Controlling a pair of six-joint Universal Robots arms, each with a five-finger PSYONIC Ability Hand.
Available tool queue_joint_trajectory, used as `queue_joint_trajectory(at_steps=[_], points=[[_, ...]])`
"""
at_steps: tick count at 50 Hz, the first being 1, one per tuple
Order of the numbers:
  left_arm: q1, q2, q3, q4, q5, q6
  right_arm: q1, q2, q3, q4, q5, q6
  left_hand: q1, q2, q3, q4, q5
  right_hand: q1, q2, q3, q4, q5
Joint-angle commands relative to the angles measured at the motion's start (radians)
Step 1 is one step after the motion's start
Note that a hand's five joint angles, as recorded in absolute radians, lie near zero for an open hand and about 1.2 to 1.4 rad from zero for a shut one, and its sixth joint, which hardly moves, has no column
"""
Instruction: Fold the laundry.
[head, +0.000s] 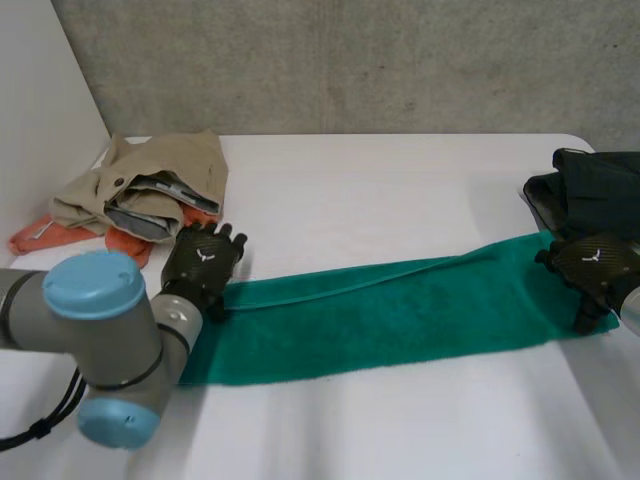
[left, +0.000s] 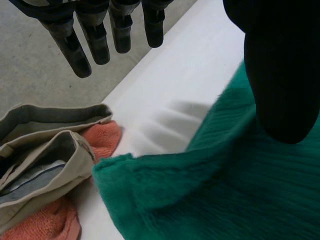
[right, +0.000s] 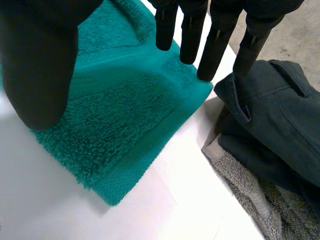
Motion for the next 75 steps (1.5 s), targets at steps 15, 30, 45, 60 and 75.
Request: queue_joint_trajectory(at_steps=[15, 30, 45, 60, 75], points=[[-0.016, 0.008, 0.099, 0.014, -0.128, 0.017, -0.001, 0.005, 0.028, -0.056, 0.005, 0.005, 0.044, 0.031, 0.026, 0.037, 0.014, 0.187, 0.165, 0.027, 0.142, 0.214], [-0.058, 0.213, -0.043, 0.023, -0.131, 0.014, -0.051, 0.069, 0.008, -0.125, 0.119, -0.084, 0.015, 0.002, -0.004, 0.007, -0.015, 1.049, 1.028, 0.890, 1.004, 1.077], [-0.049, 0.368, -0.133, 0.021, -0.134, 0.014, -0.021, -0.083, -0.023, -0.137, 0.261, -0.200, 0.003, -0.010, -0.016, -0.004, -0.027, 1.049, 1.028, 0.890, 1.004, 1.077], [-0.050, 0.443, -0.212, 0.014, -0.140, -0.009, 0.525, -0.078, -0.037, -0.308, 0.324, -0.068, -0.003, -0.016, -0.021, -0.010, -0.033, 0.295, 0.273, 0.135, 0.250, 0.322], [-0.060, 0.474, -0.264, 0.014, -0.128, -0.117, -0.110, -0.077, 0.003, -0.050, -0.182, 0.058, -0.006, -0.019, -0.024, -0.013, -0.036, 0.090, 0.068, -0.070, 0.045, 0.118]])
